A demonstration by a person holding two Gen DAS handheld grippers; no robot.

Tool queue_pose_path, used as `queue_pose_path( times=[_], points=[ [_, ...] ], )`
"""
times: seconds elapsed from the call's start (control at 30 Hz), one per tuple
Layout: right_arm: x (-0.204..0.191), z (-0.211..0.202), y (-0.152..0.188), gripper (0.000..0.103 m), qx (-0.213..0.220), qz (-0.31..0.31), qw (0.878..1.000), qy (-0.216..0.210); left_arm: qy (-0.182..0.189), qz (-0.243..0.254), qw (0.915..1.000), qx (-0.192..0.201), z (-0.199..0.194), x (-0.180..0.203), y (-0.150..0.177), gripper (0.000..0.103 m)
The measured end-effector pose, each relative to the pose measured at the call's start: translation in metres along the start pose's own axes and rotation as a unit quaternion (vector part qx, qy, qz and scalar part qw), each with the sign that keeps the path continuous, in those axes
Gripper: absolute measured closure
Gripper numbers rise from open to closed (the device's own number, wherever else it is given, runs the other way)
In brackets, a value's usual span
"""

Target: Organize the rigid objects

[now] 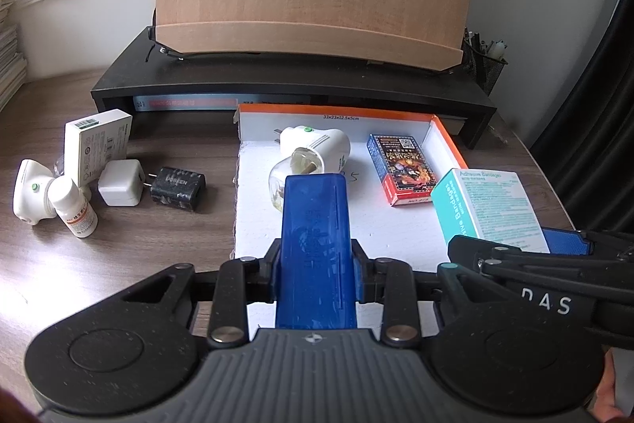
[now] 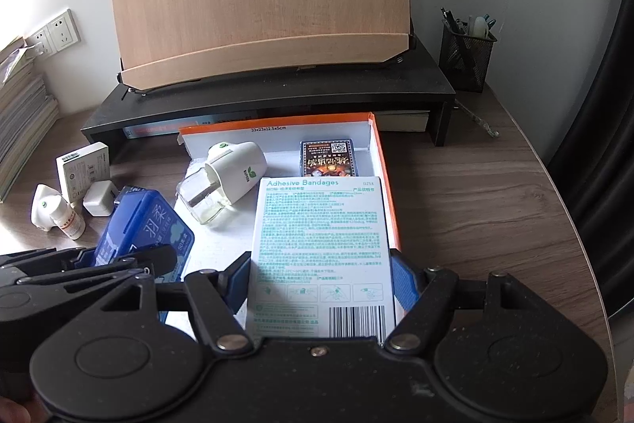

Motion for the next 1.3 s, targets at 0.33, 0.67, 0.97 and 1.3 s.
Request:
queue_pose_path(
  times=[0.33,0.67,0.97,1.3],
  points=[
    [-0.003,0.005,-0.003,0.019,-0.003,-0.005,1.0,-0.004,-0.006,0.0,1.0,-0.003,0.0,-0.002,0.005,0.07],
    [-0.006,0.009,-0.002,0.019,-0.008,-0.009,1.0,-0.007,-0.009,-0.006,0.9999,-0.004,0.001,-0.004,0.006,0.07],
    [-0.008,0.015,-0.006,0.019,-0.009,-0.009,1.0,-0.007,-0.013,-0.009,0.9999,-0.003,0.002,-0.007,0.005,0.07],
    [-0.014,0.024,-0.011,0.019,-0.014,-0.011,1.0,-0.01,-0.019,-0.016,0.9997,-0.006,0.006,-0.015,0.003,0.07]
  ],
)
Point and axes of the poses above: each gripper's, at about its wrist camera, not at the fingertips, and z roughly the way its jaws point, x to its right, y to its underside, the point moved 8 cm from there along z, roughly the way its jaws point, and after that the axes turned 8 degrees about y, right-handed, at the moved point
